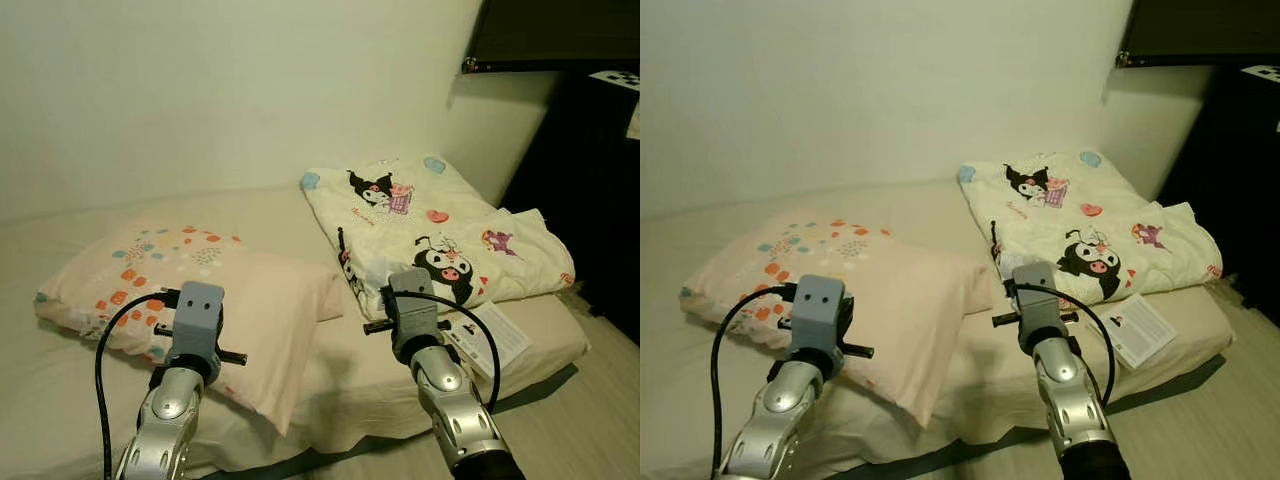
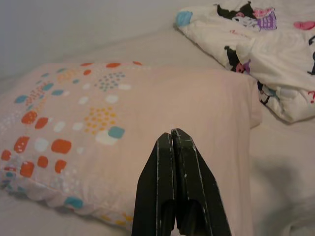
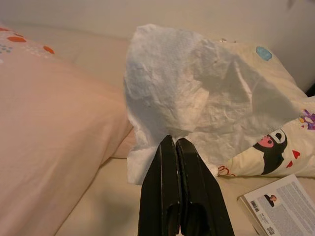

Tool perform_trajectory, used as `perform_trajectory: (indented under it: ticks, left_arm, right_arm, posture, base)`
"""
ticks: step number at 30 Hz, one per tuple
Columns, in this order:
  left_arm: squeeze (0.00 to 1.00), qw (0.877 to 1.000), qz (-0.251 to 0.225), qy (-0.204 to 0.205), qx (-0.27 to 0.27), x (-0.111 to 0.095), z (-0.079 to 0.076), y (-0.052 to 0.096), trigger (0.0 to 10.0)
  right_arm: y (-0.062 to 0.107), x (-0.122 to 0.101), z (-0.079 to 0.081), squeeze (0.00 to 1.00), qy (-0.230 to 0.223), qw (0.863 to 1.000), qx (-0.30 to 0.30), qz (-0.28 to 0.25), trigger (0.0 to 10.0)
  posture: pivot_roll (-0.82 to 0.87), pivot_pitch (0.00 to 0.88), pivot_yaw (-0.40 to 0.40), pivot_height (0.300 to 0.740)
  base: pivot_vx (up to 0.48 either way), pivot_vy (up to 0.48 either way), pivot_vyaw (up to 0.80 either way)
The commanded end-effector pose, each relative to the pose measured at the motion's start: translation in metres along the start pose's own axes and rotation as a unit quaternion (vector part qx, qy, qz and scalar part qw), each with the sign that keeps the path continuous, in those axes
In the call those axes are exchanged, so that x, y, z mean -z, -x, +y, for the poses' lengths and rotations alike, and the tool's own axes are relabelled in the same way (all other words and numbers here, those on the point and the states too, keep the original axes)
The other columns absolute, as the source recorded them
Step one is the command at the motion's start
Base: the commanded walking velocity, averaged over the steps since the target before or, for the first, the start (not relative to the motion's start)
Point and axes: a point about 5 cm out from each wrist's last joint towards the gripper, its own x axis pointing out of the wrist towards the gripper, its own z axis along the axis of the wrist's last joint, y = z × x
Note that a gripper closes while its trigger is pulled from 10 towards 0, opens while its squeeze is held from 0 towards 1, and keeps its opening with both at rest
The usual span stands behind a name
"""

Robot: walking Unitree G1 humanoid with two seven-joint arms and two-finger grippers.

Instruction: Clean up the room

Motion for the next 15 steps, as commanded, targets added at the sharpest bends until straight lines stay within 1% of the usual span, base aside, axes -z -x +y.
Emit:
perform_trajectory:
  ticks: [1, 2, 6, 13, 15]
  left_arm:
    - [0.00, 1.000, 0.012, -0.007, -0.001, 0.007, 0.003, 0.002, 10.0]
    - [0.00, 1.000, 0.008, -0.004, 0.000, 0.007, 0.004, 0.002, 10.0]
    - [0.00, 1.000, 0.010, 0.012, -0.023, 0.006, 0.013, 0.001, 10.0]
    - [0.00, 1.000, 0.005, 0.008, -0.027, 0.002, 0.016, -0.002, 10.0]
    - [0.00, 1.000, 0.004, -0.001, -0.030, 0.002, 0.017, -0.002, 10.0]
  right_arm:
    - [0.002, 0.005, 0.001, 0.00, 0.003, 1.000, 0.001, 0.010, 10.0]
    - [0.002, 0.004, 0.002, 0.00, 0.001, 1.000, 0.000, 0.009, 10.0]
    - [0.001, 0.005, 0.004, 0.00, -0.005, 1.000, 0.000, 0.010, 10.0]
    - [0.000, 0.004, 0.002, 0.00, -0.003, 1.000, 0.002, 0.011, 10.0]
    - [-0.002, 0.002, 0.002, 0.00, 0.000, 1.000, 0.003, 0.010, 10.0]
  posture:
    - [-0.05, 0.076, -0.048, 0.740]
    - [-0.05, 0.076, -0.046, 0.740]
    - [-0.04, 0.071, -0.053, 0.740]
    - [-0.04, 0.069, -0.054, 0.740]
    - [-0.04, 0.062, -0.059, 0.740]
  base:
    - [0.000, 0.000, 0.00]
    - [0.000, 0.000, -0.41]
    - [0.000, 0.000, -0.80]
    - [0.000, 0.000, -0.80]
    - [0.000, 0.000, -0.80]
